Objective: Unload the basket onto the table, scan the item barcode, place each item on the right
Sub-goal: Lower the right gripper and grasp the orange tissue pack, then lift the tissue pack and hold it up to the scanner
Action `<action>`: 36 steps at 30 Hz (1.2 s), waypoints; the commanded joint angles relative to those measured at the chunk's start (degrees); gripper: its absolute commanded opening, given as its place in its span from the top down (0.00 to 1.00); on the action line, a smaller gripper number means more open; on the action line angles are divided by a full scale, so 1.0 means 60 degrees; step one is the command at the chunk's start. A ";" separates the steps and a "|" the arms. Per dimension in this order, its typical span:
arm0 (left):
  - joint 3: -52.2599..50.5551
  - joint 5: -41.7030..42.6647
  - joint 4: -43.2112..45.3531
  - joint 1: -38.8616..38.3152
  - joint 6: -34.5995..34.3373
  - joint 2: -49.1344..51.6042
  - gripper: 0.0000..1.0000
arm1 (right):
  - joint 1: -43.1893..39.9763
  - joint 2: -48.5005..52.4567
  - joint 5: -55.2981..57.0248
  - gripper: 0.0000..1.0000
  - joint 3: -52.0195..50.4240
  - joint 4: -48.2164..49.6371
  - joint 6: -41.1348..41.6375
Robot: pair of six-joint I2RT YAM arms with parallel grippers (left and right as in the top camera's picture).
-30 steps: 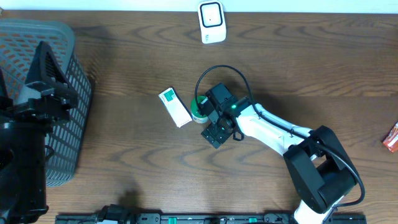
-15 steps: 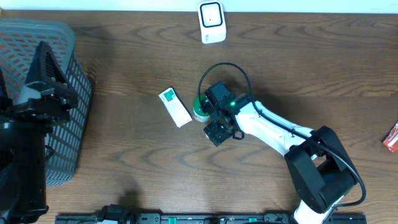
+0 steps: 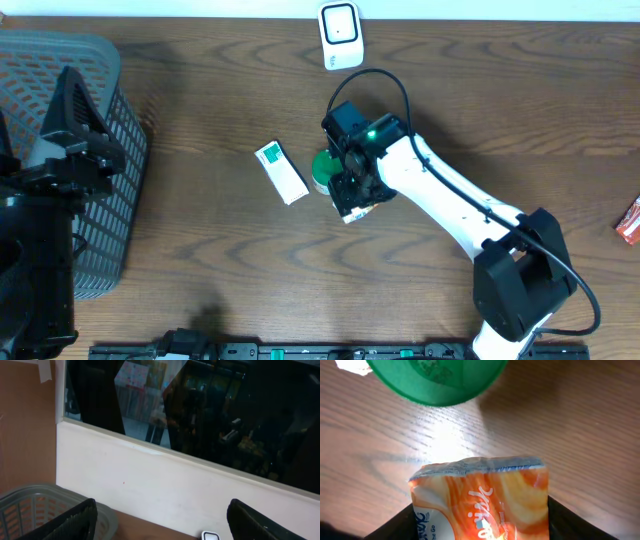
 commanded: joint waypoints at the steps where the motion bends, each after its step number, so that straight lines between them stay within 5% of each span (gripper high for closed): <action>1: -0.0004 -0.0047 0.0036 0.0026 -0.0120 -0.0029 0.17 | -0.0058 0.0076 0.0084 0.34 0.0481 -0.0291 0.0579; 8: -0.0004 -0.0047 0.0036 0.0026 -0.0120 -0.0029 0.17 | -0.0729 0.0076 -0.0091 0.32 0.0710 -0.0597 0.1534; 20: -0.0004 -0.0047 0.0036 0.0026 -0.0120 -0.0029 0.17 | -0.2670 0.0076 -0.4138 0.37 0.0721 -0.0889 0.1555; 29: -0.0004 -0.0047 0.0036 0.0026 -0.0120 -0.0029 0.17 | -0.3340 0.0076 -0.4707 0.43 0.0721 -0.1530 0.1548; 36: -0.0004 -0.0047 0.0036 0.0026 -0.0120 -0.0029 0.17 | -0.3275 0.0076 -0.4674 0.43 0.0721 0.0517 0.1446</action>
